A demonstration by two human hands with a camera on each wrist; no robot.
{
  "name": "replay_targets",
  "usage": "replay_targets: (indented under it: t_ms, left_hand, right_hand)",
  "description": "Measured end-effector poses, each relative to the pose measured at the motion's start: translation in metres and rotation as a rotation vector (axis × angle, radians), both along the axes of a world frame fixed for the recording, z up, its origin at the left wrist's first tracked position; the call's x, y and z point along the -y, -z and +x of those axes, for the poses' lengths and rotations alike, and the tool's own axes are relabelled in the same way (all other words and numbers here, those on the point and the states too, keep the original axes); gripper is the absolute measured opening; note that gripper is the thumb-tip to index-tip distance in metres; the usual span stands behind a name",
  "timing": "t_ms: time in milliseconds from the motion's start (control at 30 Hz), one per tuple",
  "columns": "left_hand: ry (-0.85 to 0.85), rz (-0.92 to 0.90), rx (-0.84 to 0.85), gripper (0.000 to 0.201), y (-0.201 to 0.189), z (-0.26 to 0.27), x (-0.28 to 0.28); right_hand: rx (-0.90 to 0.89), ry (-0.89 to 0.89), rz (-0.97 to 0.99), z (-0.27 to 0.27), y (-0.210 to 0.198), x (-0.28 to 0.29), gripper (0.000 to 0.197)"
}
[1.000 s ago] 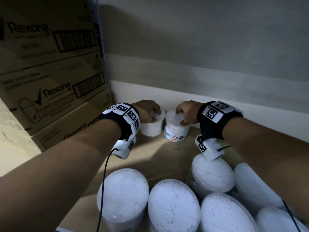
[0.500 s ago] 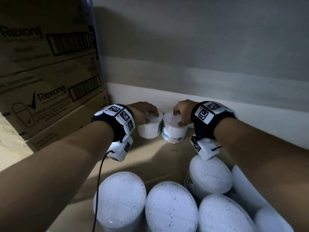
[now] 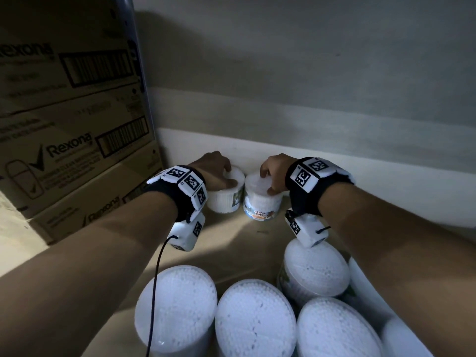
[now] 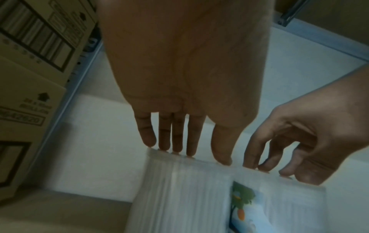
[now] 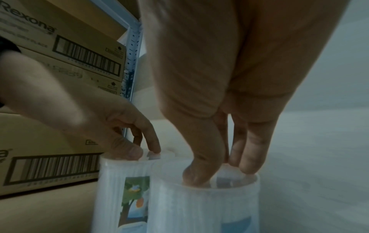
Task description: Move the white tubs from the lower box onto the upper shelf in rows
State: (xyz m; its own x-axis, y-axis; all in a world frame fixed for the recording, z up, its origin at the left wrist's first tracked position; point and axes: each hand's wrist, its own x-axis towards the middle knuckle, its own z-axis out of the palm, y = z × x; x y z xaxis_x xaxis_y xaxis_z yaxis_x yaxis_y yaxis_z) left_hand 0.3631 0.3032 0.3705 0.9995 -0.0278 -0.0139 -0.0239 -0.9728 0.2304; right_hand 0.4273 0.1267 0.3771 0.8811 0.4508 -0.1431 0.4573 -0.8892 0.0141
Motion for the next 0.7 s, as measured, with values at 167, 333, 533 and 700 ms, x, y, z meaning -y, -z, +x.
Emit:
replay_targets:
  t_ms: [167,333,533,700]
  left_hand:
    - [0.019,0.012,-0.021,0.051,-0.003,-0.003,0.002]
    - [0.067,-0.045,-0.079,0.047,-0.008,-0.004,0.002]
    - [0.09,-0.082,-0.049,0.049,-0.009,-0.006,0.001]
    - [-0.017,-0.079,0.098,0.04,-0.009,-0.002,0.002]
  right_hand:
    - [-0.024,0.009,0.011,0.004,0.001,0.002,0.054]
    - [-0.026,-0.002,0.034,0.001,0.001,0.002,0.053]
    - [0.01,-0.024,0.023,0.002,0.004,0.002,0.053]
    - [-0.026,-0.027,0.013,0.006,0.003,0.003,0.053]
